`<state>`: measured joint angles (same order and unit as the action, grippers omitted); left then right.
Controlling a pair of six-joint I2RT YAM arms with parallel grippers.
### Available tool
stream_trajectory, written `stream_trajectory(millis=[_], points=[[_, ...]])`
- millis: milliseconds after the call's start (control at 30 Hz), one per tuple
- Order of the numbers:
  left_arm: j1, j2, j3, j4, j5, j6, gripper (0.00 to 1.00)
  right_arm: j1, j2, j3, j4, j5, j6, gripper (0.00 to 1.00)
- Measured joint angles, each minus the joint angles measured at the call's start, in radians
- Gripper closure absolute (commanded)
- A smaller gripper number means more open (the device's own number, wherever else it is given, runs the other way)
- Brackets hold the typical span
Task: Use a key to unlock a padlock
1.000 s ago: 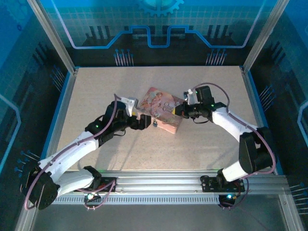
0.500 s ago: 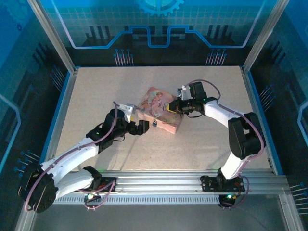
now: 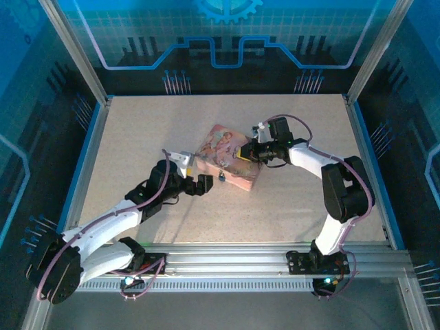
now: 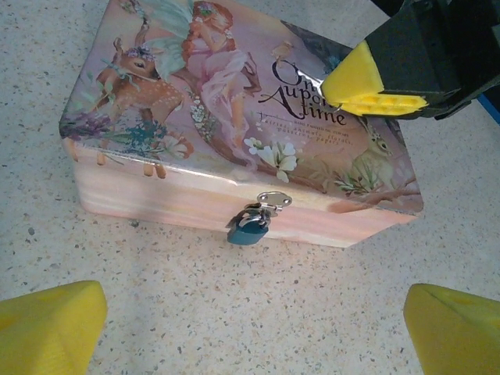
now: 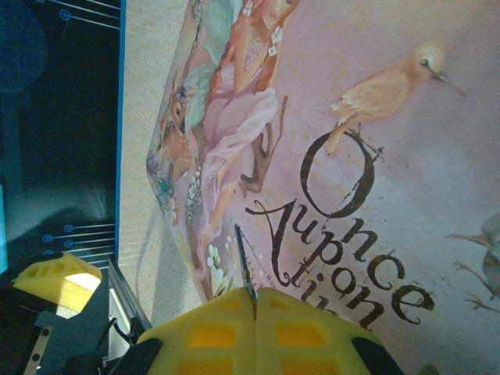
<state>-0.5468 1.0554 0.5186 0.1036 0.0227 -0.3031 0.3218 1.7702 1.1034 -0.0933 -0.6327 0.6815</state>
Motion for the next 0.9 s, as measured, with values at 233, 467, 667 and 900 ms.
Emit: stream_trajectory(millis=[233, 467, 667, 900], points=[[0.000, 0.058, -0.006, 0.053, 0.016, 0.000, 0.01, 0.000, 0.018, -0.023, 0.017, 0.003, 0.000, 0.98], [0.000, 0.163, -0.021, 0.174, 0.051, 0.016, 0.01, -0.001, 0.016, -0.040, 0.047, 0.001, -0.001, 0.98], [0.000, 0.256, -0.042, 0.306, 0.085, 0.018, 0.01, -0.002, 0.014, -0.049, 0.061, 0.000, -0.005, 0.98], [0.001, 0.396, -0.078, 0.523, 0.149, -0.004, 0.04, -0.001, 0.008, -0.056, 0.069, 0.003, -0.012, 0.98]])
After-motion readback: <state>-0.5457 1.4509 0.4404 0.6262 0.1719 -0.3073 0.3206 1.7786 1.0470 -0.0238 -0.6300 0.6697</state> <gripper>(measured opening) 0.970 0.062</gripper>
